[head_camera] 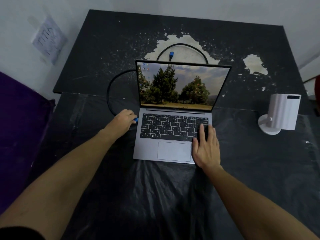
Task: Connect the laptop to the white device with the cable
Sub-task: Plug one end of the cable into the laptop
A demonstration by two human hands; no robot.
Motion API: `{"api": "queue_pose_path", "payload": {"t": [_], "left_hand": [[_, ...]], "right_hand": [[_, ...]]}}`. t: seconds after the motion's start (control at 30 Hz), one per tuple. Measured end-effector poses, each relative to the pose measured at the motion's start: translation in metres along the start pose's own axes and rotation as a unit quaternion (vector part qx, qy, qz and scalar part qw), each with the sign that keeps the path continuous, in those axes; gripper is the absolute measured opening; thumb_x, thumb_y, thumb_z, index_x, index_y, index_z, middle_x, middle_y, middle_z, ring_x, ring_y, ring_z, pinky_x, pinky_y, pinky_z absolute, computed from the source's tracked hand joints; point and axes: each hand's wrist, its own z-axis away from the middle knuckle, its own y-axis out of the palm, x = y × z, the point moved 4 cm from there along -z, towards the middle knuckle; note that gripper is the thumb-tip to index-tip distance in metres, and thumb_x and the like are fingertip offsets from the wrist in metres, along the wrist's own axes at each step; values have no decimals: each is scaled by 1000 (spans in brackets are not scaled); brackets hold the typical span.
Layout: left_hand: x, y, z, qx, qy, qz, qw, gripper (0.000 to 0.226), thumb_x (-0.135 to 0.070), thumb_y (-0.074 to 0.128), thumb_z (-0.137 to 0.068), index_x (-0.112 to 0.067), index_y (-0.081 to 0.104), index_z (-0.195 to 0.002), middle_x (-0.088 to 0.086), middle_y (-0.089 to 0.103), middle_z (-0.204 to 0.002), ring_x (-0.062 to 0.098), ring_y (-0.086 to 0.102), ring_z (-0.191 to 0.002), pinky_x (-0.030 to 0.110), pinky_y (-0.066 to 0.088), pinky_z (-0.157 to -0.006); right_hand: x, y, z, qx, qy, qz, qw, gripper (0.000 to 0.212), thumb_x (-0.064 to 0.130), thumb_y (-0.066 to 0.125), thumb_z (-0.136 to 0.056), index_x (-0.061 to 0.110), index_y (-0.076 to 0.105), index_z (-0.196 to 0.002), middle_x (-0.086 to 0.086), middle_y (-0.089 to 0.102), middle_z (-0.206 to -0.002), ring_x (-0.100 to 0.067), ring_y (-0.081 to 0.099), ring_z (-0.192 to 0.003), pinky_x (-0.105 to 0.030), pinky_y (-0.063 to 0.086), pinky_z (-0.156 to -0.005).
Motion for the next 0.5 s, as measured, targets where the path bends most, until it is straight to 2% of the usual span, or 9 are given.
{"api": "queue_pose_path", "payload": {"t": [0.17, 0.33, 0.5], "left_hand": [[0, 1, 0, -6, -21, 5, 1000, 24, 3, 75, -83, 8, 71, -105, 21, 68, -96, 37, 61, -84, 47, 54, -79], [-8, 6, 6, -20, -44, -11, 999, 23, 8, 77, -78, 10, 71, -101, 24, 69, -94, 38, 62, -80, 47, 57, -77], [-15, -1, 8, 29, -101, -53, 993, 27, -3, 68, -89, 5, 68, -114, 21, 66, -108, 37, 59, -96, 48, 54, -83]], "right_hand": [[1, 1, -1, 4, -1, 6, 1000, 62, 43, 29, -103, 19, 17, -159, -15, 13, -166, -33, 12, -153, -49, 24, -120], [2, 1, 0, 18, -2, 23, 1000, 63, 43, 29, -102, 17, 19, -158, -18, 18, -164, -37, 15, -152, -52, 28, -118], [7, -11, 1, 67, -9, 50, 996, 64, 48, 21, -102, 24, 7, -160, -13, 10, -167, -33, 8, -154, -50, 18, -121]]}}
